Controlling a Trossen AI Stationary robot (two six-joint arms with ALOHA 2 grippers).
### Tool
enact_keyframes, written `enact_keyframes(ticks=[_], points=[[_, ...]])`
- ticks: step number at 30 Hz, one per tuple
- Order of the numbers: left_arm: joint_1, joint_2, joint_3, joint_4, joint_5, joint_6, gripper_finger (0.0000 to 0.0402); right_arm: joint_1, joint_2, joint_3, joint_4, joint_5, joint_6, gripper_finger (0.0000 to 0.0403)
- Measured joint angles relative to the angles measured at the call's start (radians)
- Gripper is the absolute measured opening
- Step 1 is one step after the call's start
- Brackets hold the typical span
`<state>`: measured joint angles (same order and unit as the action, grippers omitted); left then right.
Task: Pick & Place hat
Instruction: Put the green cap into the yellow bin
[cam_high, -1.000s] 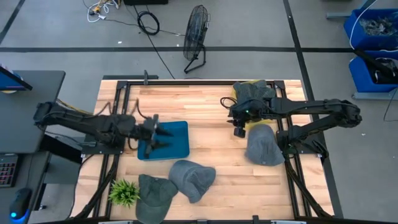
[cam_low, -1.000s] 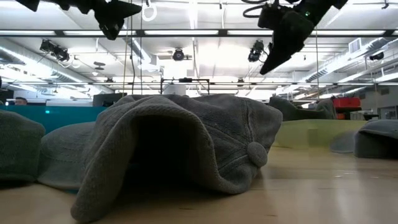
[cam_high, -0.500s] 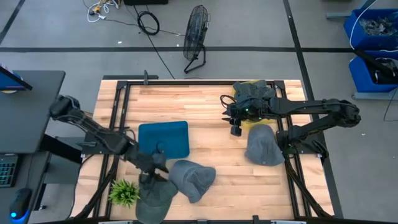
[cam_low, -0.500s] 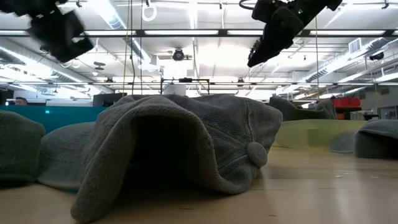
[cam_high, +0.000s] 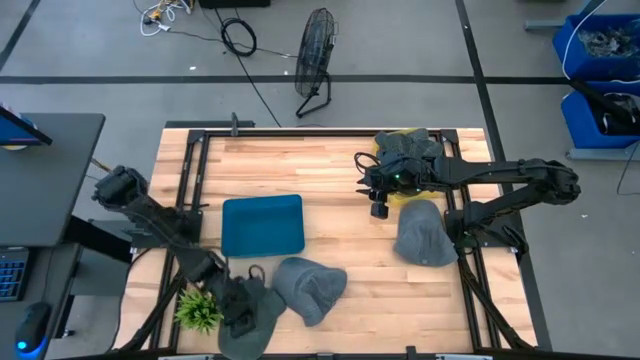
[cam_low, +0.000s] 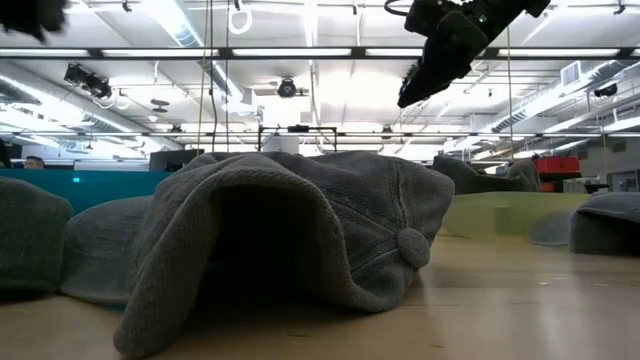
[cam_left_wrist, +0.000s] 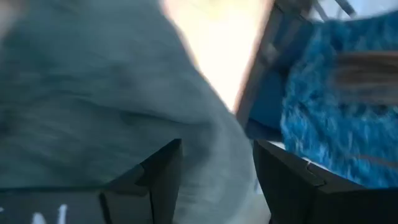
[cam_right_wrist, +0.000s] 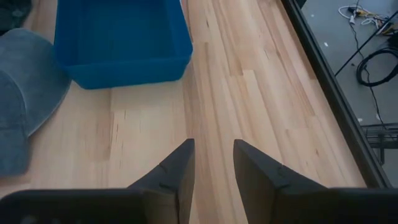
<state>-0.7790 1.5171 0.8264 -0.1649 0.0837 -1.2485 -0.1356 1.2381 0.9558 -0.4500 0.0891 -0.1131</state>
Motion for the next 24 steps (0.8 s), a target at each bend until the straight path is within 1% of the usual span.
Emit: enact_keyframes(ticks=[3, 7, 10, 13, 16, 21, 23, 24], points=[[-0.034, 0.050, 0.031, -0.002, -0.010, 0.038, 0.0201, 0.000, 0.000, 0.000, 0.000, 0.000, 0.000, 0.0113], [-0.044, 0.127, 0.075, -0.067, -0.064, 0.155, 0.0201, 0.000, 0.000, 0.000, 0.000, 0.000, 0.039, 0.0113], [-0.043, 0.181, 0.102, -0.077, -0.088, 0.239, 0.0201, 0.000, 0.000, 0.000, 0.000, 0.000, 0.078, 0.0113], [-0.043, 0.228, 0.136, -0.070, -0.080, 0.324, 0.0191, 0.000, 0.000, 0.000, 0.000, 0.000, 0.088, 0.0113], [-0.042, 0.254, 0.169, -0.073, -0.058, 0.411, 0.0159, 0.000, 0.000, 0.000, 0.000, 0.000, 0.079, 0.0113], [-0.020, 0.258, 0.244, -0.113, -0.063, 0.533, 0.0066, 0.000, 0.000, 0.000, 0.000, 0.000, 0.075, 0.0113], [0.001, 0.254, 0.299, -0.170, -0.068, 0.558, 0.0027, 0.000, 0.000, 0.000, 0.001, 0.000, 0.069, 0.0113], [0.014, 0.252, 0.332, -0.208, -0.069, 0.557, 0.0015, 0.000, 0.000, 0.000, 0.005, -0.001, 0.064, 0.0113]])
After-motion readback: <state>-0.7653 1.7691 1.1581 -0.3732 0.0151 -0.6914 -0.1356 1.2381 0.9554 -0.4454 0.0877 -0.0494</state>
